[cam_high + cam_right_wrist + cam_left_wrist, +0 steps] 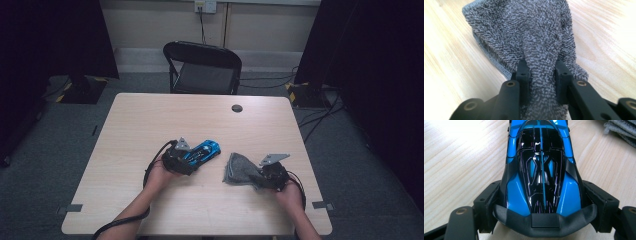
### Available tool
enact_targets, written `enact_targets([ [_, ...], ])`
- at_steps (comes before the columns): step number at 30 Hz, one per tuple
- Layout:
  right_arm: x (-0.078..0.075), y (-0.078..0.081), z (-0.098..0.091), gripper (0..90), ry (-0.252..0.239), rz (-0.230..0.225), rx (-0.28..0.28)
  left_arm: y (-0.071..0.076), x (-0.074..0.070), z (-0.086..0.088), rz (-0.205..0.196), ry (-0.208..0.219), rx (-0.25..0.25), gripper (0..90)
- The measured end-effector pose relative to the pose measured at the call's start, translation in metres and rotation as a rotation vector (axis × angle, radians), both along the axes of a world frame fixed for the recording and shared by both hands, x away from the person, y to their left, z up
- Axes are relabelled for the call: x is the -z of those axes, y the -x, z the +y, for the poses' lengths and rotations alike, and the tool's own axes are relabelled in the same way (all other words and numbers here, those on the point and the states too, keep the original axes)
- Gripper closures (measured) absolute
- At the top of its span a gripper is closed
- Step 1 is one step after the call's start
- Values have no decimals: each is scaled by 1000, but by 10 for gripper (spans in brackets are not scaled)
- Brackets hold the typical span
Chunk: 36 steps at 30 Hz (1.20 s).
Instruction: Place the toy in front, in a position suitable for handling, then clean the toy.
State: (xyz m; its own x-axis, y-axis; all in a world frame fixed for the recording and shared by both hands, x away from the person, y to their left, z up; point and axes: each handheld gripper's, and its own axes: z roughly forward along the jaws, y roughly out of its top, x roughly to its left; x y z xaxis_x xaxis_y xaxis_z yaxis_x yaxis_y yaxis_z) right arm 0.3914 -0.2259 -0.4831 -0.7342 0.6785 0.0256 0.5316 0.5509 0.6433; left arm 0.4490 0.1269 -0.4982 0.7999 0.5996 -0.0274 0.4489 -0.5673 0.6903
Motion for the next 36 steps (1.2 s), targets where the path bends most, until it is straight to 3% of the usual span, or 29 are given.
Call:
enact_targets([
  [4, -7, 0, -1, 724, -54, 10, 23, 0, 1, 1, -4, 4, 4, 242],
  [7, -20, 2, 1, 724, -96, -16, 36, 0, 1, 1, -5, 6, 4, 241],
  [10, -29, 4, 7, 724, -94, -34, 39, 1, 2, 2, -14, 20, 4, 241],
  [16, -32, 3, 20, 723, -69, -47, 12, 3, 4, 5, -32, 35, 7, 241],
  [19, -34, -3, 27, 722, -99, -35, 14, 4, 7, 6, -47, 56, 4, 241],
  [30, -52, -30, 69, 721, -99, -17, -4, 4, 7, 6, -50, 56, 3, 242],
  [36, -55, -43, 100, 720, -44, -22, -21, 4, 7, 6, -50, 57, 1, 242],
])
